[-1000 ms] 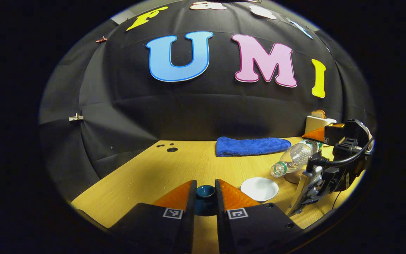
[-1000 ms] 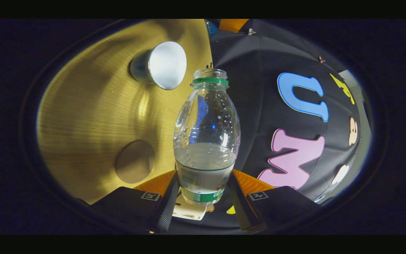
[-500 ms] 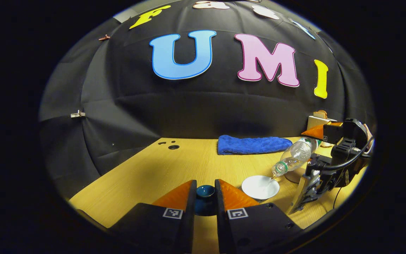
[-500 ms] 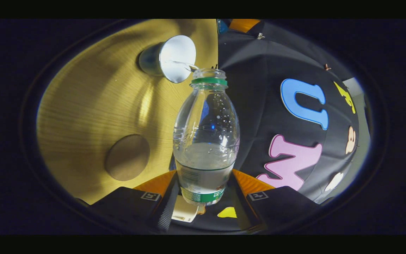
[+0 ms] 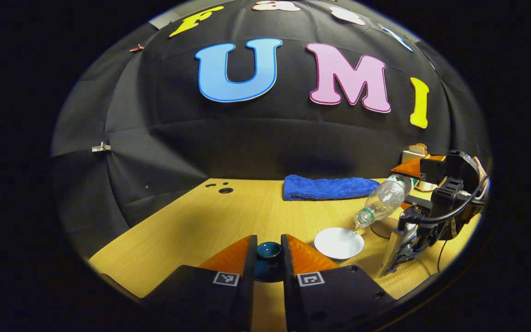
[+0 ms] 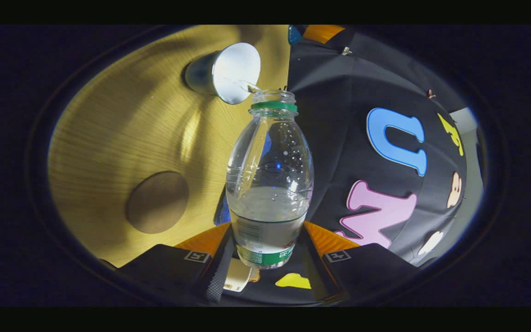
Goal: Open the teacup lid with one hand, grasp the water bottle and pour water into the teacup with the other hand; after pouring, place the water bottle on the coaster and then close the teacup lid.
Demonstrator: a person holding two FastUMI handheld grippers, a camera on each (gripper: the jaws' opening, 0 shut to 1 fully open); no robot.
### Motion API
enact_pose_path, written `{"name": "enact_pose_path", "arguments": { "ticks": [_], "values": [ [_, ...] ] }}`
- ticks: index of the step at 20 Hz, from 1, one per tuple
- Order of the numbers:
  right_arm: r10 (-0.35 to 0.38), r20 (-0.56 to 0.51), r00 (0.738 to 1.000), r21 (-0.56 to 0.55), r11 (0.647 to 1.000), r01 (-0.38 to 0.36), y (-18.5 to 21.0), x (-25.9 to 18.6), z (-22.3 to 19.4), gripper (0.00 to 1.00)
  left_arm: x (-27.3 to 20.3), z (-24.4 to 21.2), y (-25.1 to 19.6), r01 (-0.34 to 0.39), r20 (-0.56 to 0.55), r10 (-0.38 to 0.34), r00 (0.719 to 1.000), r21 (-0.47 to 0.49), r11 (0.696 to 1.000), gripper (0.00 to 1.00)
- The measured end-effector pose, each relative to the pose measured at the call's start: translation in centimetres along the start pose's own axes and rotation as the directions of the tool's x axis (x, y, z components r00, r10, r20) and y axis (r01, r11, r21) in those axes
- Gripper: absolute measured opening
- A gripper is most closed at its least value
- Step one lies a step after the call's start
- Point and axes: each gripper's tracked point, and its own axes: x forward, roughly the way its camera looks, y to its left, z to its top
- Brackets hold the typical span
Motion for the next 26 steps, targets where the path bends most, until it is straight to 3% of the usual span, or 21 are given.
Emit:
{"name": "enact_pose_path", "arguments": {
  "ticks": [15,16,17,21,26],
  "values": [
    [-0.087,0.082,0.993,-0.117,0.988,0.096,-0.9,0.0,1.4,0.75,-0.9,-0.8,-0.2,0.003,-0.007,-0.003,1.000,-0.009,1.000,0.31],
    [-0.090,0.084,0.992,-0.121,0.988,0.100,-0.9,0.0,1.6,0.75,-0.8,-0.8,-0.2,0.002,-0.007,-0.002,1.000,-0.008,1.000,0.35],
    [-0.092,0.087,0.992,-0.126,0.987,0.103,-1.0,0.0,1.8,0.75,-0.9,-0.8,-0.1,0.001,-0.007,-0.001,1.000,-0.007,1.000,0.31],
    [-0.116,0.118,0.986,-0.165,0.977,0.135,-1.9,0.5,2.4,0.71,-1.1,-0.8,0.1,-0.003,-0.002,0.003,1.000,-0.012,1.000,0.31],
    [-0.121,0.138,0.983,-0.191,0.971,0.146,-2.7,1.1,2.5,0.75,-1.1,-0.7,-0.1,-0.006,0.002,0.006,1.000,-0.013,1.000,0.31]
  ]
}}
